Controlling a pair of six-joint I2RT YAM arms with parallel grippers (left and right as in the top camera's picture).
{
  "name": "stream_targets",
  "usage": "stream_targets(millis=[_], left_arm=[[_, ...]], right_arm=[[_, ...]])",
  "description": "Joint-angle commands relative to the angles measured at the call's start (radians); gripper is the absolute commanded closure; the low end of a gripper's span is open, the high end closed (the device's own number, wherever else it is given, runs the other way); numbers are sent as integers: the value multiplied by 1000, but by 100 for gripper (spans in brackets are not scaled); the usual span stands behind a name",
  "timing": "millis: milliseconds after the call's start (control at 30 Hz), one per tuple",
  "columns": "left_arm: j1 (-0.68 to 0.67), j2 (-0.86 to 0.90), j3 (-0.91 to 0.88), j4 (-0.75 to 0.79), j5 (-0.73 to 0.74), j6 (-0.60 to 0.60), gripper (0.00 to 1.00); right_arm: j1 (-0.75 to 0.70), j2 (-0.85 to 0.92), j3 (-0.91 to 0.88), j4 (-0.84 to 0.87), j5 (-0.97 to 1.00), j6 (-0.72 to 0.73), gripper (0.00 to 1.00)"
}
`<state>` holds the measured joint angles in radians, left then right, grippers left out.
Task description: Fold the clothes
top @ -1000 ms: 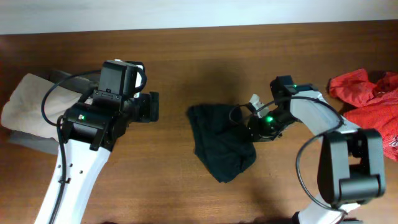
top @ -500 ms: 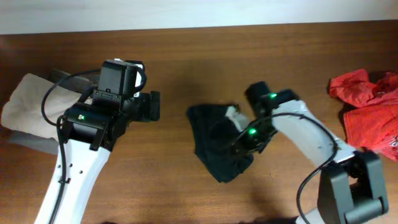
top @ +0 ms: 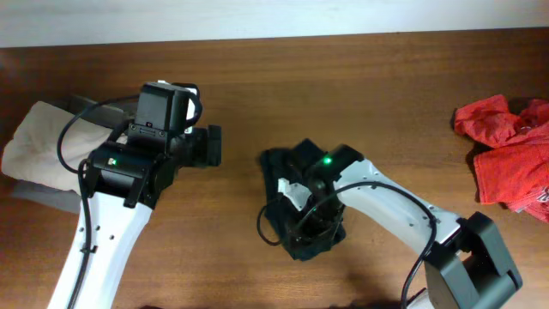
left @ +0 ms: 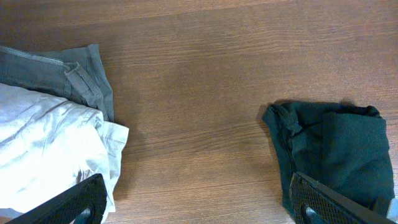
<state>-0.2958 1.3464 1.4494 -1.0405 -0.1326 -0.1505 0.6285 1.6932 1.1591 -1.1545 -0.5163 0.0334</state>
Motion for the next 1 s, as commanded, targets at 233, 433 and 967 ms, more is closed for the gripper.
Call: stream_targets(millis=[233,433,967], left_arm=[[4,-16,21,8,-15,2,6],[4,-16,21,11,-14,2,6],[4,-16,21,22,-14,2,6]], right_arm=[[8,-56,-7,35,216,185,59],[-112,-101,-8,35,234,185,51],[-99,-67,-195,203,79,128,80]])
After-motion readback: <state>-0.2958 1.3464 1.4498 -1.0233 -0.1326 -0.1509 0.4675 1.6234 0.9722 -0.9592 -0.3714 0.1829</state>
